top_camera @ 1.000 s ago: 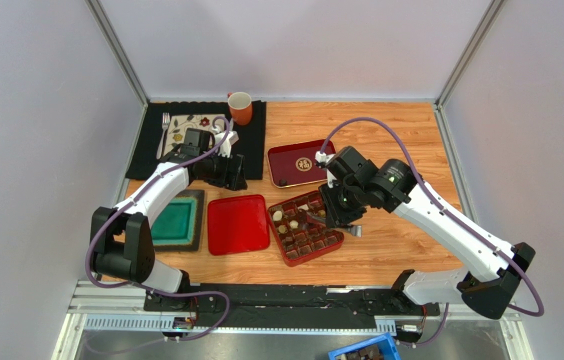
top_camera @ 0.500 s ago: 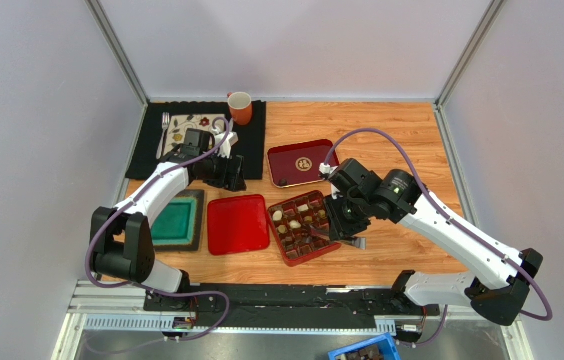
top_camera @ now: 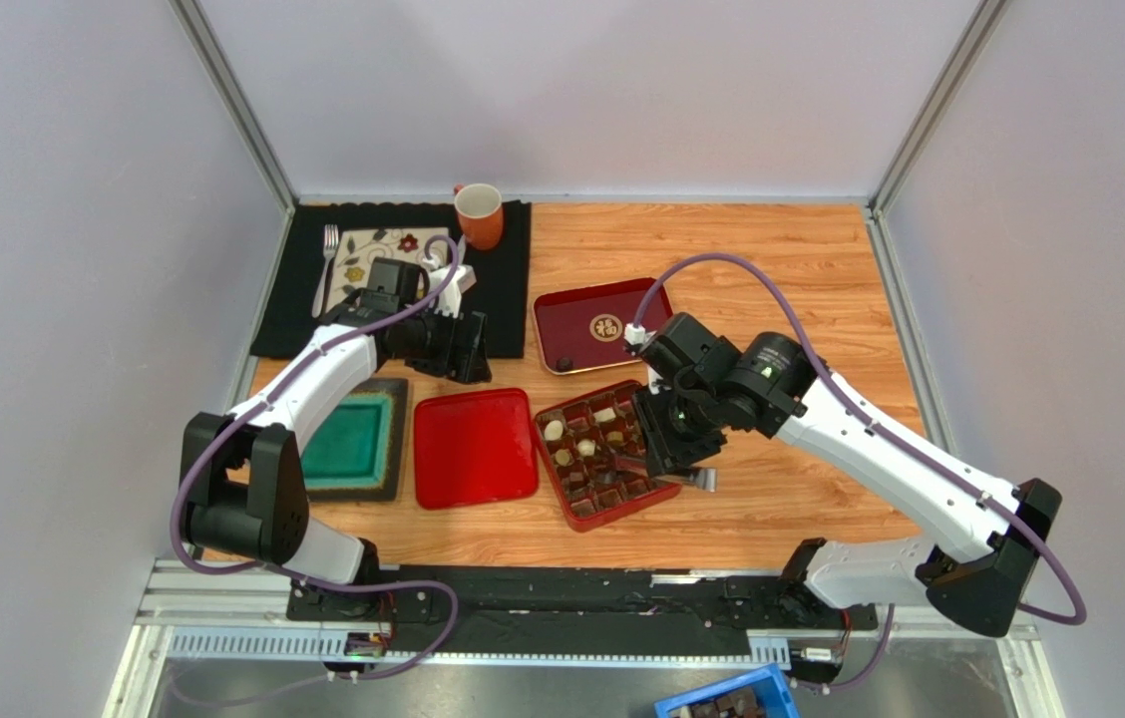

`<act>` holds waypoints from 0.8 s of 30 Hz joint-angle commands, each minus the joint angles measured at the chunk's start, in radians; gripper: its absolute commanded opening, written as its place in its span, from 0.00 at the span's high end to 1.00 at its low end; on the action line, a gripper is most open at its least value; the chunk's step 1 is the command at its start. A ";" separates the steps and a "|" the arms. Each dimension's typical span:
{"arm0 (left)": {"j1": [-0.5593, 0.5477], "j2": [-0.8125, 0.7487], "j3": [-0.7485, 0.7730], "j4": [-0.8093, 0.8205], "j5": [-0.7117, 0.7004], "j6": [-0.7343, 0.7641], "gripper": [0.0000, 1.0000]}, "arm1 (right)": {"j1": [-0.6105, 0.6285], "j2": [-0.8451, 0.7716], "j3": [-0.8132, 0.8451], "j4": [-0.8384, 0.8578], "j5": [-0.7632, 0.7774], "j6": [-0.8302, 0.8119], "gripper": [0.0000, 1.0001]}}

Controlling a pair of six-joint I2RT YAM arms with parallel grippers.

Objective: Pack the chocolate
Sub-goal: Place the fake chocolate in the packing box.

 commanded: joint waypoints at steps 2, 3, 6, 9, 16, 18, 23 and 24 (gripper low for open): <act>-0.001 -0.027 -0.007 0.019 0.010 0.021 0.14 | 0.005 0.015 0.045 0.045 0.010 0.005 0.63; -0.001 -0.029 -0.006 0.019 0.010 0.021 0.13 | 0.007 0.016 0.050 0.047 0.011 0.005 0.60; -0.001 -0.029 -0.007 0.019 0.010 0.021 0.13 | 0.005 0.026 0.065 0.041 0.025 -0.001 0.59; -0.001 -0.029 -0.009 0.019 0.012 0.020 0.14 | 0.005 0.039 0.109 0.030 0.047 -0.012 0.60; -0.001 -0.037 -0.015 0.022 0.007 0.024 0.13 | -0.014 0.093 0.251 0.008 0.128 -0.070 0.60; -0.001 -0.040 -0.015 0.021 0.005 0.026 0.14 | -0.039 0.125 0.303 0.013 0.129 -0.094 0.60; -0.001 -0.037 -0.017 0.022 0.007 0.027 0.14 | -0.117 0.222 0.387 0.060 0.114 -0.159 0.60; -0.001 -0.037 -0.015 0.024 0.013 0.026 0.14 | -0.126 0.240 0.398 0.083 0.110 -0.168 0.60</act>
